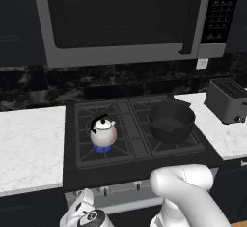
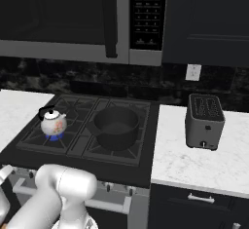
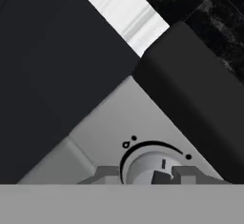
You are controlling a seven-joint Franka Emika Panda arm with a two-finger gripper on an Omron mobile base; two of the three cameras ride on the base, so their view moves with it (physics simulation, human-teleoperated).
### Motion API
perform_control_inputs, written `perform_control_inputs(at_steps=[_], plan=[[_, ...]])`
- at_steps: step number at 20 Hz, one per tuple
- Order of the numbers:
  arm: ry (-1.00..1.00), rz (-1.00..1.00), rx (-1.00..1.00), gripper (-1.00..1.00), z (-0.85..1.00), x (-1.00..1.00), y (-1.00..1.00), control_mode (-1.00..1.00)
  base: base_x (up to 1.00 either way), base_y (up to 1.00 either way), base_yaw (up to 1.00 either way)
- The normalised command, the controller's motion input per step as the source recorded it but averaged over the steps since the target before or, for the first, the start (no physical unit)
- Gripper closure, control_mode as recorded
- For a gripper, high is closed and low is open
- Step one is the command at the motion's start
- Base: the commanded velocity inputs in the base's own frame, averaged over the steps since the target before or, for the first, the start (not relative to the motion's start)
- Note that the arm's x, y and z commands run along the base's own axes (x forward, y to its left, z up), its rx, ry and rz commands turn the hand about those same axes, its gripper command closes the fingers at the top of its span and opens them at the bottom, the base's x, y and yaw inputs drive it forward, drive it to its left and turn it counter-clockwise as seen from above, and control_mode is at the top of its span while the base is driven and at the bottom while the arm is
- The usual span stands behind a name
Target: Pick the kettle from the counter and place it on a stove burner. Then turn the burner on.
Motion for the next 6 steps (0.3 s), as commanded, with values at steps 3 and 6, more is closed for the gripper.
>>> perform_control_inputs(at_steps=[3, 6], plan=[[0.05, 0.05, -0.18, 1.00, 0.00, 0.00, 0.20, -1.00, 0.00, 0.00, 0.00], [0.00, 0.00, -0.06, 1.00, 0.00, -0.12, 0.09, -1.00, 0.00, 0.00, 0.00]])
